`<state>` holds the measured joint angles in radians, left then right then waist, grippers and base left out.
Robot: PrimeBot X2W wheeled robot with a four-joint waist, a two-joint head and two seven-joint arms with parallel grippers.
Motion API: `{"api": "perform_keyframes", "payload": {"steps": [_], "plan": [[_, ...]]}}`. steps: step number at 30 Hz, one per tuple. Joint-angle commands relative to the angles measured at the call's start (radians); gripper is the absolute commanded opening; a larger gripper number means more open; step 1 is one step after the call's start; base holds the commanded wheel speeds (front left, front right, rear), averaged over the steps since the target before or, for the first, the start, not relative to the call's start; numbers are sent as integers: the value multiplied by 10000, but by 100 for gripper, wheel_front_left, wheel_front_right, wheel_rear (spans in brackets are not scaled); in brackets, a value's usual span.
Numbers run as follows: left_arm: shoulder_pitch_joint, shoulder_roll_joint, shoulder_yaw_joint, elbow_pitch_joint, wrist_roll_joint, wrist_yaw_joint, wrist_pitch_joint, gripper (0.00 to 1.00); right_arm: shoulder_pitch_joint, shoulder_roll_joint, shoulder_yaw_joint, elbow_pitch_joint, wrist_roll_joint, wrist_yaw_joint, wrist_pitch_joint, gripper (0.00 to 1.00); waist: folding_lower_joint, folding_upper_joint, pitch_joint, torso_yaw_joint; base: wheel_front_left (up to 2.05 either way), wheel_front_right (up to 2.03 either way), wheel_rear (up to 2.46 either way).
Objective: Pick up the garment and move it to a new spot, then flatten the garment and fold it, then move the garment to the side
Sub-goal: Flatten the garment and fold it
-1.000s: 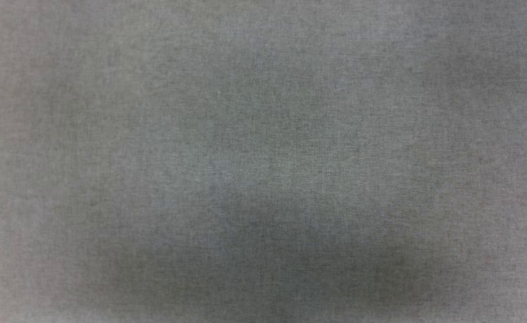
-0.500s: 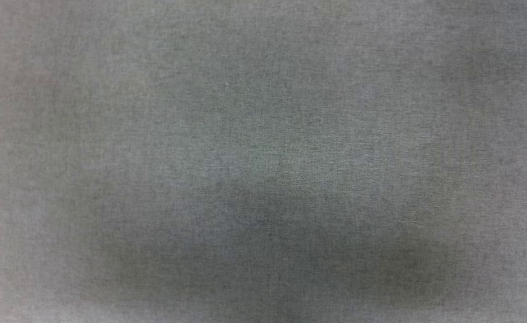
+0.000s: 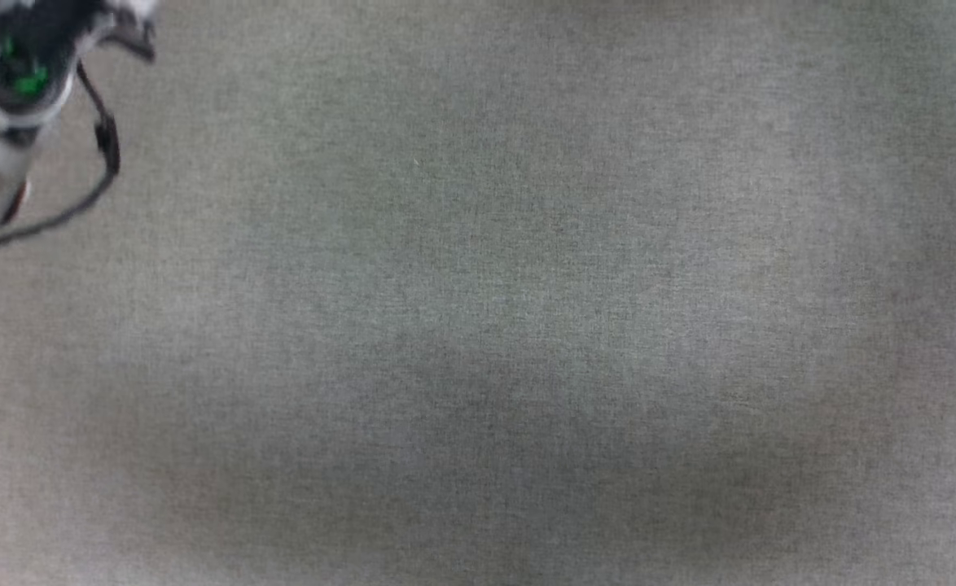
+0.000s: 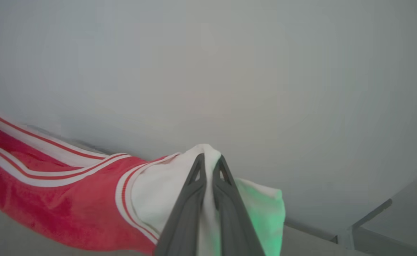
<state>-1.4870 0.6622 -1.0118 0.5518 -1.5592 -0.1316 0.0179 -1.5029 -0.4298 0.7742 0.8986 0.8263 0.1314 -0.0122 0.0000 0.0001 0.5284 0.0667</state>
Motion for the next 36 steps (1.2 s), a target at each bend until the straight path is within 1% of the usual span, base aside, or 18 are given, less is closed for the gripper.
{"api": "perform_keyframes", "payload": {"steps": [1, 4, 8, 10, 12, 15, 20, 23, 25, 29, 30, 31, 32, 33, 36], "plan": [[433, 384, 76, -682, -294, 21, 136, 0, 526, -558, -36, -799, 291, -14, 278, 0, 0, -1, -108, -19, 0, 0, 0], [1065, 944, 288, -1969, -823, 20, 360, 0, 1268, -1448, -441, -2131, 626, -14, 622, 0, 0, -1, -159, 4, 0, 0, 0], [1817, 1765, 291, -3358, -1229, 22, 950, 0, 2400, -2356, -1473, -3743, 927, -12, 1276, 0, 0, -1, -189, 69, 0, 0, 0], [2137, 1920, 139, -3672, -1172, 20, 1155, 0, 3094, -2669, -1827, -4370, 768, -12, 1761, 0, 0, -1, -172, 100, 0, 0, 0], [2471, 1898, -20, -3723, -1150, 20, 1260, 0, 3825, -2785, -2173, -4864, 656, -12, 2299, 0, 0, -1, -125, 141, 0, 0, 0], [2890, 1619, -257, -3473, -1032, 22, 1225, 0, 4849, -2691, -2613, -5495, 439, -12, 3109, 0, 0, -1, -19, 176, 0, 0, 0], [3325, 907, -619, -2649, -748, 20, 1140, 0, 6260, -2195, -3294, -6322, -295, -12, 4183, 0, 0, -1, 248, 218, 0, 0, 0], [3398, 466, -776, -2080, -547, 22, 1118, 0, 6811, -1843, -3778, -6709, -857, -11, 4627, 0, 0, -1, 386, 232, 0, 0, 0], [3363, 280, -957, -1706, -290, 20, 1154, 0, 7075, -1619, -4083, -6949, -1257, -11, 4897, 0, 0, -1, 457, 223, 0, 0, 0], [3370, -28, -1092, -1195, -180, 25, 1202, 0, 7406, -1215, -4562, -7438, -1827, -5, 5393, 0, 0, -1, 525, 149, 0, 0, 0], [3363, -56, -1080, -1140, -191, 25, 1198, 0, 7434, -1167, -4684, -7607, -1934, -5, 5446, 34, 0, -1, 530, 123, 0, 0, 0], [3346, -66, -1065, -1097, -193, 25, 1201, 0, 7434, -1140, -4766, -7791, -2016, -5, 5502, 84, 0, -1, 528, 96, 0, 0, 0], [3346, -66, -1065, -1097, -193, 25, 1201, 0, 7434, -1140, -4766, -7791, -2016, -5, 5502, 84, 0, -1, 528, 96, 0, 0, 0], [3333, -51, -1051, -1070, -192, 25, 1215, 0, 7427, -1097, -4900, -7993, -2040, -6, 5583, 100, 0, -1, 523, 60, 0, 0, 0], [3317, 29, -1031, -1071, -170, 25, 1254, 0, 7496, -1045, -5420, -8572, -2004, -6, 5898, 100, 0, -1, 471, -24, 0, 0, 0]]}}
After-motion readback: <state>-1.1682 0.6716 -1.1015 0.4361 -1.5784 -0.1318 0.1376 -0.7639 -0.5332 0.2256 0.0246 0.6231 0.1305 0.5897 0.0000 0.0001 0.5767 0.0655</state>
